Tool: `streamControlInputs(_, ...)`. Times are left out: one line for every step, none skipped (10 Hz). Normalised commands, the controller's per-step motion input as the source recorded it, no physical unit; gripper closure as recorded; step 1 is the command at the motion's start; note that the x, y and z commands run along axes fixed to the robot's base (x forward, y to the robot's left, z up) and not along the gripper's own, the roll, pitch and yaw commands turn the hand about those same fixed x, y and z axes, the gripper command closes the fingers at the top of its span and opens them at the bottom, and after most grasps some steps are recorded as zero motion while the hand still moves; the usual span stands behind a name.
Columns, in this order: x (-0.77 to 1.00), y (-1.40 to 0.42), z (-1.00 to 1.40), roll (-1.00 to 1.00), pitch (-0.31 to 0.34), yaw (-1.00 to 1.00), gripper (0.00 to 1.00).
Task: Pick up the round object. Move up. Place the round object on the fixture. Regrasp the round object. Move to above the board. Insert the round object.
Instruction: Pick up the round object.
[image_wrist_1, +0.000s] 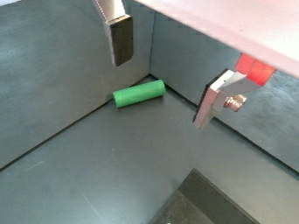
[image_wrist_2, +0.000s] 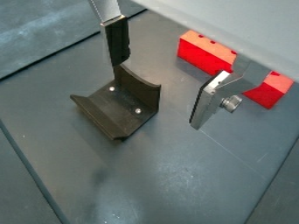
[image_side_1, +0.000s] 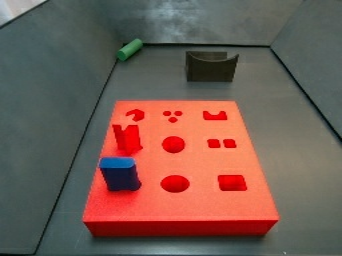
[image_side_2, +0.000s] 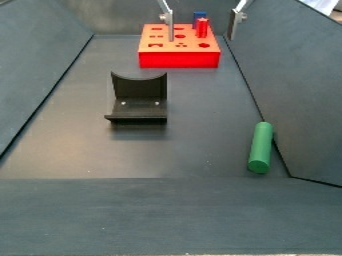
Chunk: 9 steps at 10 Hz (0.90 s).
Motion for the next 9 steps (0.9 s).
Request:
streamControlInputs(-0.27, 0.09, -0.34, 0.00, -0.104, -0.38, 0.00)
streamControlInputs(-0.43, 0.31, -0.59, -0.05, -0.083, -0.53, 0.00)
streamControlInputs(-0.47, 0.41, -0.77, -0.10, -0.147, -0.37, 0.00)
streamControlInputs(-0.30, 0.47, -0.67, -0.11, -0.200, -0.29, 0.00)
streamControlInputs(-0.22, 0.62, -0.54, -0.22, -0.224, -0.09, 0.00)
streamControlInputs(-0.21, 0.65, -0.52, -0.27, -0.220, 0.00, 0.00)
streamControlInputs(-0.21, 0.60, -0.47, -0.31, -0.236, -0.02, 0.00)
streamControlInputs(-0.25, 0.47, -0.37, -0.36, -0.261, -0.10, 0.00)
streamControlInputs(-0.13, 0.44, -0.33, -0.42, -0.226, -0.01, 0.00)
